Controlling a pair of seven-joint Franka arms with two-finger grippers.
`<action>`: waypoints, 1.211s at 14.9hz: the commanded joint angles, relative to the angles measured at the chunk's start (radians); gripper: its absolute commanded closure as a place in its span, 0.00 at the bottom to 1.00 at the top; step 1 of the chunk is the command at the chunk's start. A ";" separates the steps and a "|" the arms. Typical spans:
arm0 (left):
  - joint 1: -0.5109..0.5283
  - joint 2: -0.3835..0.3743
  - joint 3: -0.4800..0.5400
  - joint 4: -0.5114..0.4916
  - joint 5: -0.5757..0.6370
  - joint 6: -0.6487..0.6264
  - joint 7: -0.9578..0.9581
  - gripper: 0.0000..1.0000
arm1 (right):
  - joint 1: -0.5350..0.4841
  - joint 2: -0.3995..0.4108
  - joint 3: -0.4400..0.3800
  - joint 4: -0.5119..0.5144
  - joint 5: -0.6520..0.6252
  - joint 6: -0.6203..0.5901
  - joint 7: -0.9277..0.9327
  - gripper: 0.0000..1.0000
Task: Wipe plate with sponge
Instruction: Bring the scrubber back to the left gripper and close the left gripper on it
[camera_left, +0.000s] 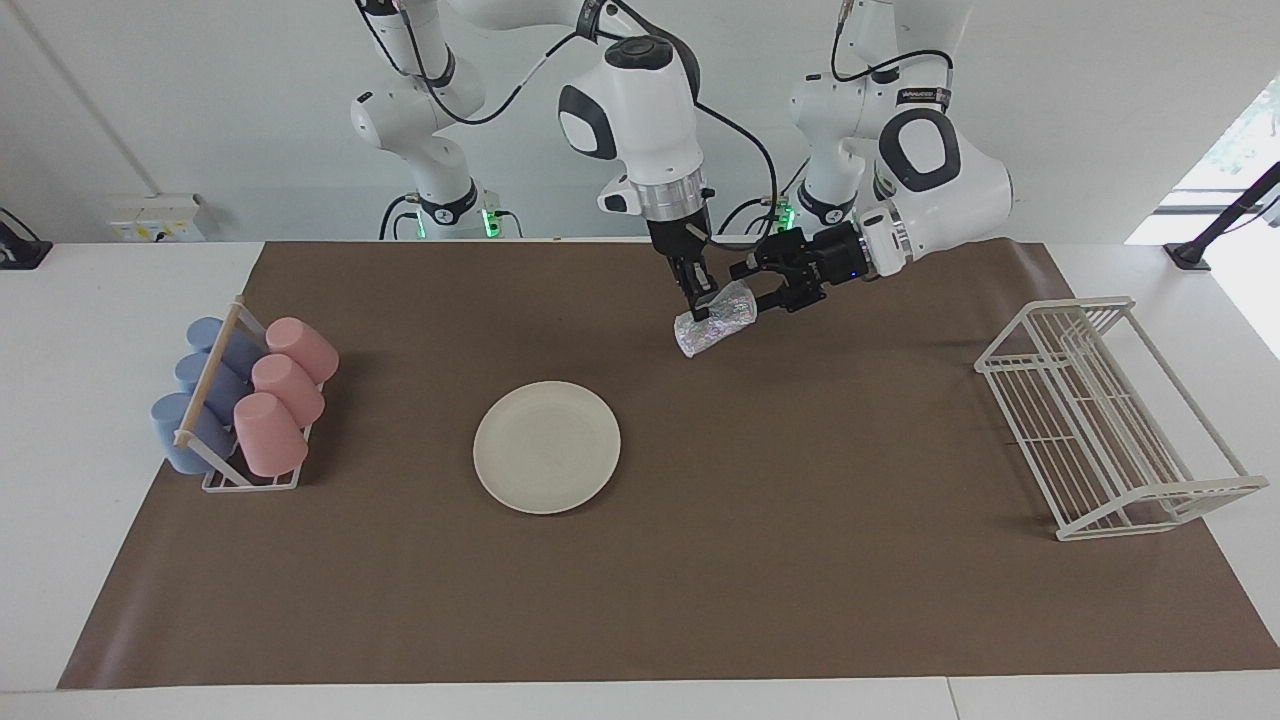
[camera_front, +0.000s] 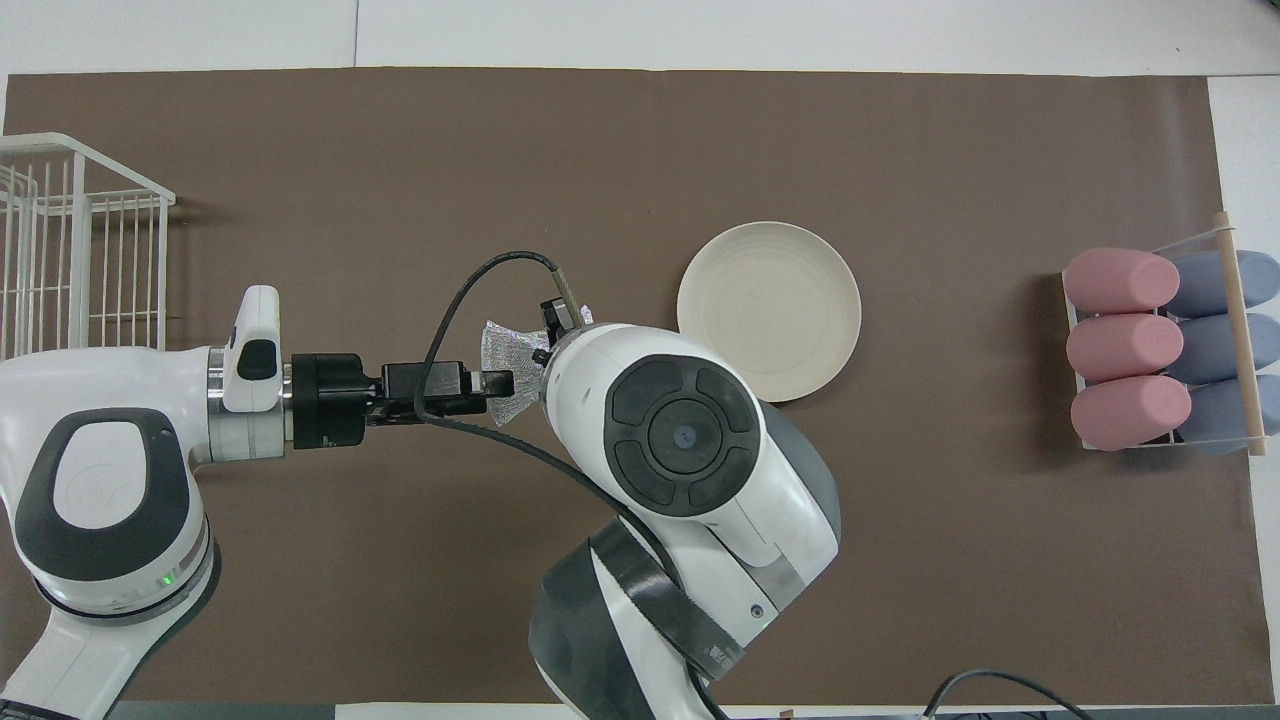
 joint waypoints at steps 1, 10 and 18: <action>-0.053 -0.008 0.010 -0.018 -0.020 0.060 0.030 0.36 | -0.005 0.013 0.005 0.031 -0.024 -0.017 0.025 1.00; -0.043 -0.008 0.013 -0.013 -0.020 0.054 -0.003 1.00 | -0.014 0.015 0.005 0.031 -0.024 -0.012 0.022 1.00; -0.041 -0.004 0.015 -0.012 -0.020 0.052 -0.011 1.00 | -0.043 0.010 0.000 0.011 -0.021 0.000 -0.108 0.00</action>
